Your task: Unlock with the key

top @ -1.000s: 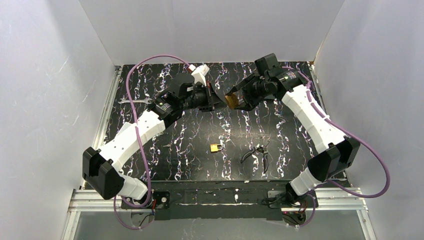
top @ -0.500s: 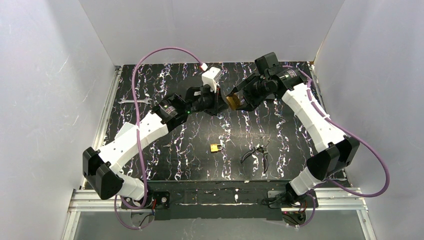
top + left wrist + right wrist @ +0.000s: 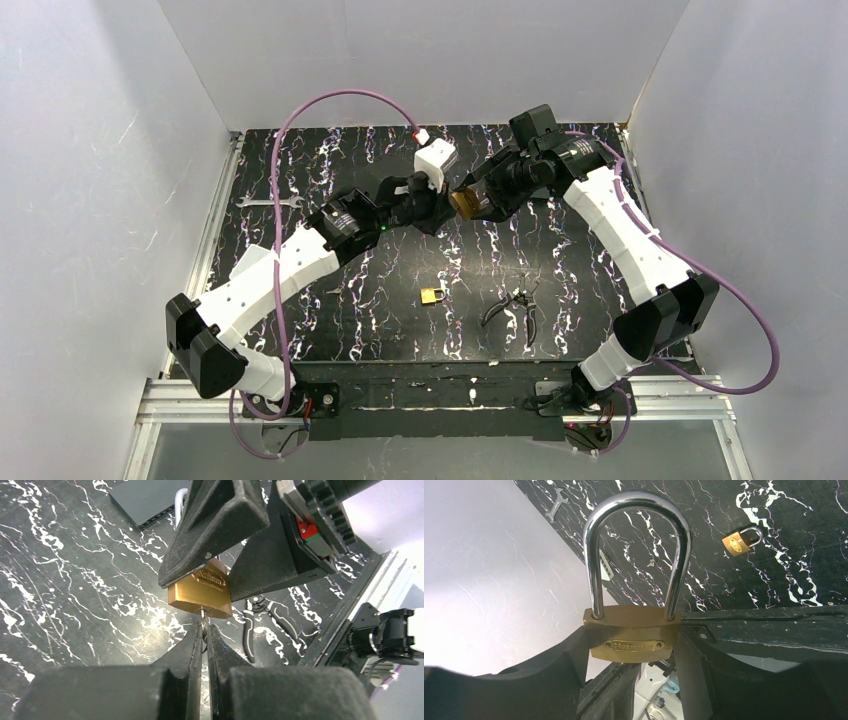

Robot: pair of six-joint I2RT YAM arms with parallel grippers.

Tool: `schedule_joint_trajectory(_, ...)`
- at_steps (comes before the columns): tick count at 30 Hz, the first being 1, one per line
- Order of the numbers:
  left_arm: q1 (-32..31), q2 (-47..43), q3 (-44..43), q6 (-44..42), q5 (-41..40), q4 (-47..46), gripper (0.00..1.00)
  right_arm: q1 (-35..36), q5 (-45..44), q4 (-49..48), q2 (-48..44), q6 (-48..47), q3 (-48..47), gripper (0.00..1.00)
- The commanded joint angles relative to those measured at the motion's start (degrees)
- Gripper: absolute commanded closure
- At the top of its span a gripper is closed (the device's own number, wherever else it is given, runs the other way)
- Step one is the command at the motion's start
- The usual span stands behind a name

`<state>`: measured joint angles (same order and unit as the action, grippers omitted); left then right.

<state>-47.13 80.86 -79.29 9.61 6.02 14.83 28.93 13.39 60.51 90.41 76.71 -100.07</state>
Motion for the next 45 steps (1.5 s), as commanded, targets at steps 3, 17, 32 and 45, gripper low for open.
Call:
schedule_joint_trajectory(3,-2.50,-0.01,-3.56,-8.99,-2.94,1.29,1.00,0.43,1.53,-2.64,-0.94,1.30,-3.13,0.99)
schedule_joint_trajectory(17,-6.61,1.33,-5.49,-20.45,-9.90,2.67,1.00,0.76,1.41,-3.01,-0.05,1.40,-3.35,0.99)
schedule_joint_trajectory(32,-6.53,-8.24,-2.16,-14.20,-8.86,9.29,0.19,0.78,1.53,-4.52,-0.03,1.36,-2.58,0.99)
schedule_joint_trajectory(45,6.66,-13.06,3.06,14.01,3.21,6.41,0.08,0.69,0.45,-5.51,-1.61,0.14,-1.40,0.99)
